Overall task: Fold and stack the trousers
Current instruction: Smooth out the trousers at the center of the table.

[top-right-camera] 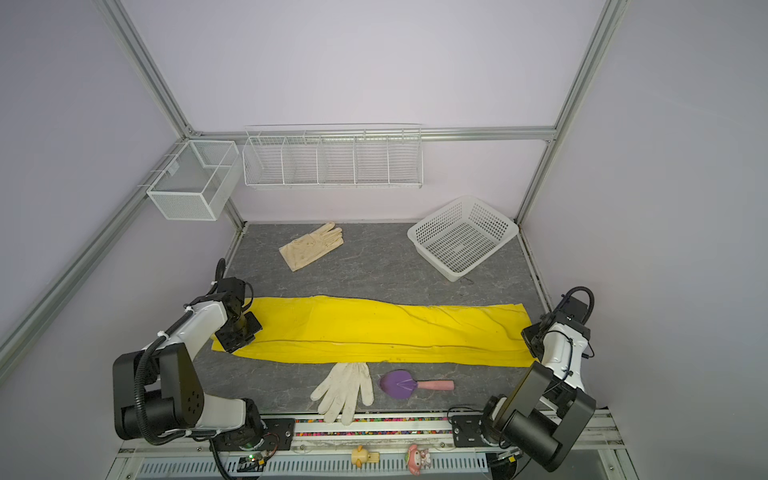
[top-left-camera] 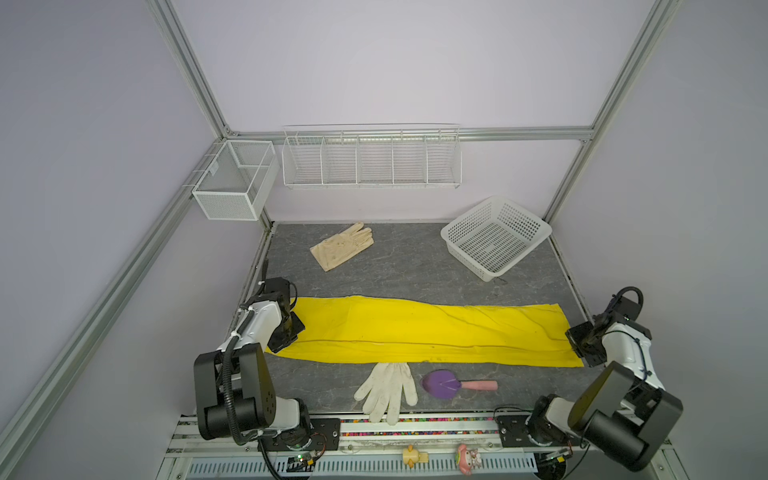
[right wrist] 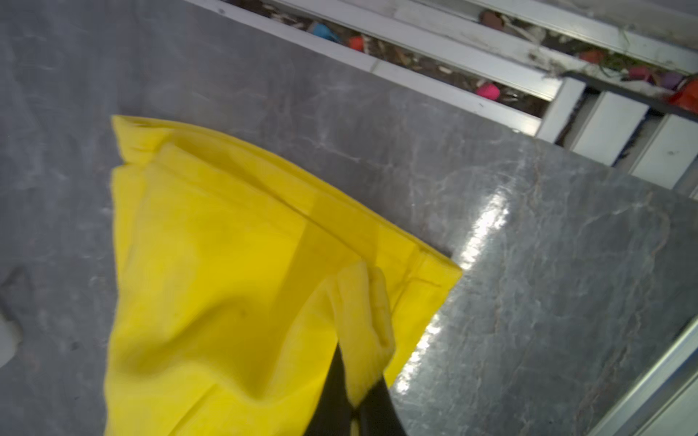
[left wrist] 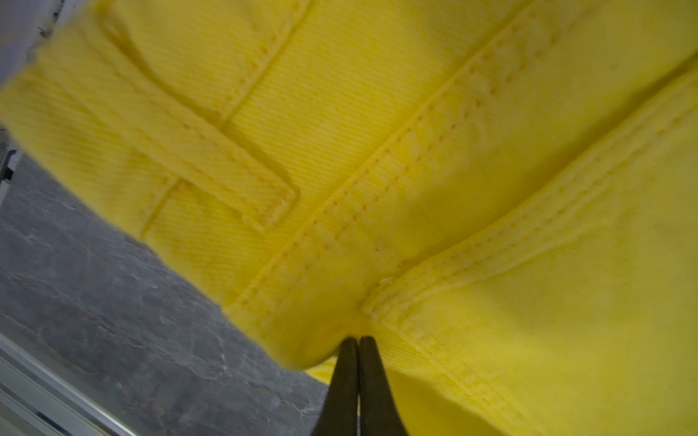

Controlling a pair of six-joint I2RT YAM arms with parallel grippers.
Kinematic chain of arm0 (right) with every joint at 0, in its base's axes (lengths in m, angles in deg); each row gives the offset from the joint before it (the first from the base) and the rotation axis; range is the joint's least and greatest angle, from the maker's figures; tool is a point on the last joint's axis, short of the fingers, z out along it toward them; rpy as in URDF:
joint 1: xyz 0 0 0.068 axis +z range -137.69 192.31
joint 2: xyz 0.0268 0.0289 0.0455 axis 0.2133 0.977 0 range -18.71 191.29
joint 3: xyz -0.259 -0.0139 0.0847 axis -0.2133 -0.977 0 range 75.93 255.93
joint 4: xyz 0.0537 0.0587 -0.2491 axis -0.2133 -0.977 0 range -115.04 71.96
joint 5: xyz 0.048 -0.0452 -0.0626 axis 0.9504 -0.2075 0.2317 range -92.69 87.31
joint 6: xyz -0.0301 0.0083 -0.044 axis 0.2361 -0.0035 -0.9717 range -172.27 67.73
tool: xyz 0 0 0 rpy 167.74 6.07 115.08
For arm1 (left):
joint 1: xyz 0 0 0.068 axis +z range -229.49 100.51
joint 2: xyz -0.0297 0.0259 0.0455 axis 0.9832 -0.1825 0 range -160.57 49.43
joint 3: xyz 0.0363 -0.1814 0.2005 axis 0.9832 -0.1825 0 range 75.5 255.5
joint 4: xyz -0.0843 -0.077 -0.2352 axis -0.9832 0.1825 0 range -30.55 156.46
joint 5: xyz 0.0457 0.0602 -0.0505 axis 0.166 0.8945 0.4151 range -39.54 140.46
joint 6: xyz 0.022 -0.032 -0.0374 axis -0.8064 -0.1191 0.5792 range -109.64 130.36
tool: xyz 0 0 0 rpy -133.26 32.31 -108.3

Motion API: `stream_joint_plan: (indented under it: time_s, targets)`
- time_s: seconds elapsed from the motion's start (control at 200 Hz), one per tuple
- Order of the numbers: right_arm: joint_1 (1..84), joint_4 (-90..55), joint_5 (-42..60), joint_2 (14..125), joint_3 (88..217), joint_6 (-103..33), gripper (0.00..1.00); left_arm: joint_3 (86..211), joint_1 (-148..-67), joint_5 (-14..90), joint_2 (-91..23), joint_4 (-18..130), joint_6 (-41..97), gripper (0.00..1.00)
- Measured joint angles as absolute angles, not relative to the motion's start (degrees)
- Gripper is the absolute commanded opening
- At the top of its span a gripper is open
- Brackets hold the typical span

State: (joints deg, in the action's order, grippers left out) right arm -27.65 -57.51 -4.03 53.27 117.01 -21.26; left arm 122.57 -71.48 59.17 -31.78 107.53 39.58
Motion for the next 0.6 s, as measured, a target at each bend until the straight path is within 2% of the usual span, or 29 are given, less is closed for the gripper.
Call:
stream_joint_plan:
  time_s: [0.305, 0.425, 0.5, 0.6]
  targets:
    - [-28.92, -54.60, -6.33, 55.81, 112.62, -23.21, 0.07, 121.82, -71.23, 59.01, -30.94, 107.55, 39.64, 0.00]
    - [-29.14, -55.39, -7.55, 55.24, 112.47, -23.08, 0.18, 121.76, -71.23, 59.06, -29.70, 108.01, 39.90, 0.00]
    - [-29.22, -56.54, -8.27, 54.43, 112.62, -22.79, 0.37, 121.76, -71.23, 59.01, -28.89, 108.40, 40.56, 0.05]
    - [-29.22, -58.71, -8.91, 52.94, 113.58, -21.64, 0.49, 121.69, -71.23, 58.97, -27.91, 108.86, 41.74, 0.09]
